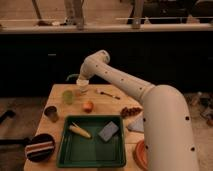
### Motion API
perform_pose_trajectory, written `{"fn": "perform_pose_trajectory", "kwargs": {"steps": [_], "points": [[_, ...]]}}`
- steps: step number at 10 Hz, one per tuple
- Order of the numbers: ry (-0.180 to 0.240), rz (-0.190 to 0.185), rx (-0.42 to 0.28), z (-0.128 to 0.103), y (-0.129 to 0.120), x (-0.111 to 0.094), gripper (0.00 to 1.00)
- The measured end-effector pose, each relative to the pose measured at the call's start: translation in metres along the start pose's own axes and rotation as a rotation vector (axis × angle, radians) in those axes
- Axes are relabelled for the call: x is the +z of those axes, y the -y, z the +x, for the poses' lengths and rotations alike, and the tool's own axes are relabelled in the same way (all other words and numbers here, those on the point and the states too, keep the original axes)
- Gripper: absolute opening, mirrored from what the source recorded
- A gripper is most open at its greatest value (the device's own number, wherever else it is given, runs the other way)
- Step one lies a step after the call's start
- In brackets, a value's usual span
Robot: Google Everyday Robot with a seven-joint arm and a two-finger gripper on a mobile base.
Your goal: Place pepper in paper cup
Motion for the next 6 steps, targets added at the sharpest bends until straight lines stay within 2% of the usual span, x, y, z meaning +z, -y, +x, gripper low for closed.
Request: {"fn": "perform_pose_trajectory", "kwargs": {"steps": [6], "points": [[-0.039,-0.025,0.021,0.011,-0.004,0.018,0.00]]}}
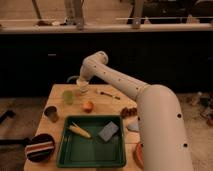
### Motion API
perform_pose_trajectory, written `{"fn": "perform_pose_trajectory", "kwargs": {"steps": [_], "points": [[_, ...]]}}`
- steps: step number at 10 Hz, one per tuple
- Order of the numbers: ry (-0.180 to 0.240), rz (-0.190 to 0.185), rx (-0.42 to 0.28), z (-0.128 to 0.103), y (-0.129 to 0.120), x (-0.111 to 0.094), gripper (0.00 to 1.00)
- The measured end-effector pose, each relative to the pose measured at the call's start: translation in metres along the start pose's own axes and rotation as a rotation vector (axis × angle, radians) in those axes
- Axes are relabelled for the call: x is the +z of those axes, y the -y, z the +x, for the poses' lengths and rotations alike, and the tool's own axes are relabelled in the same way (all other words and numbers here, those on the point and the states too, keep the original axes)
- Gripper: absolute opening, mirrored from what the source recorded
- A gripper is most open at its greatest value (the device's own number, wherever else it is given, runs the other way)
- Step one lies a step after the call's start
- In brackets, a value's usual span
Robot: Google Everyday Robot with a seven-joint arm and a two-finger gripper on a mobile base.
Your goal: Place pepper in paper cup
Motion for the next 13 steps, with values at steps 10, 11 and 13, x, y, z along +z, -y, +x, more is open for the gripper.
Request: {"fn": "perform_pose_trajectory", "kwargs": {"steps": [10,11,13], "points": [[-0.019,-0.009,0.003,0.0040,0.0013,0.0070,0.47],[-0.019,-0.009,0.003,0.0039,0.0013,0.0071,0.57],[-0.019,-0.010,0.003,0.0039,0.0010,0.0074,0.77]]}}
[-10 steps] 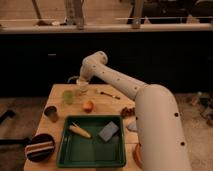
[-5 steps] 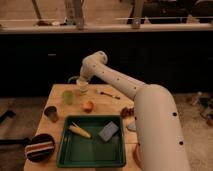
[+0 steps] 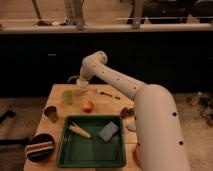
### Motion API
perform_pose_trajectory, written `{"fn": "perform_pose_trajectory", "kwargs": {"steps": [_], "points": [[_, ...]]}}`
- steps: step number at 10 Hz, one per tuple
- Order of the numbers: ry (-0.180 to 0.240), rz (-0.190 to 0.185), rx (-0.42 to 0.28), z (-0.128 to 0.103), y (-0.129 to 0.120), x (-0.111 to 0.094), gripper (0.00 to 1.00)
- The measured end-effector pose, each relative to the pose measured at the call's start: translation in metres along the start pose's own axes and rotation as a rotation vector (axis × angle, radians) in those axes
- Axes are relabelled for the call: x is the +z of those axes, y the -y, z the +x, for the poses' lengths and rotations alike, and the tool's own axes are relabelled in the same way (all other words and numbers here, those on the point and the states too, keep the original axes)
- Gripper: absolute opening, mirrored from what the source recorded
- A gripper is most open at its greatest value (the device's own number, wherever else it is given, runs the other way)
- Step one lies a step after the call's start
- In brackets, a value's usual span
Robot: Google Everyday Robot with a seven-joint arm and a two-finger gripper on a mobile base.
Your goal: Place pepper in paper cup
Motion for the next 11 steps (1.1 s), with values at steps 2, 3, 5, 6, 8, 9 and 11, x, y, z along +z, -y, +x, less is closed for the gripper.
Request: {"fn": "perform_pose_trajectory", "kwargs": {"steps": [2,3,5,6,8,9,11], "points": [[0.000,-0.001,0.000,0.0002,-0.0006,0.0008,0.80],[0.000,-0.001,0.000,0.0004,-0.0006,0.0009,0.80],[0.000,-0.001,0.000,-0.0001,-0.0008,0.0010,0.80],[-0.001,-0.001,0.000,0.0002,-0.0007,0.0010,0.80],[0.000,-0.001,0.000,0.0002,-0.0007,0.0010,0.80],[0.000,-0.001,0.000,0.0001,-0.0007,0.0010,0.80],[0.000,-0.001,0.000,0.0001,-0.0007,0.0010,0.80]]}}
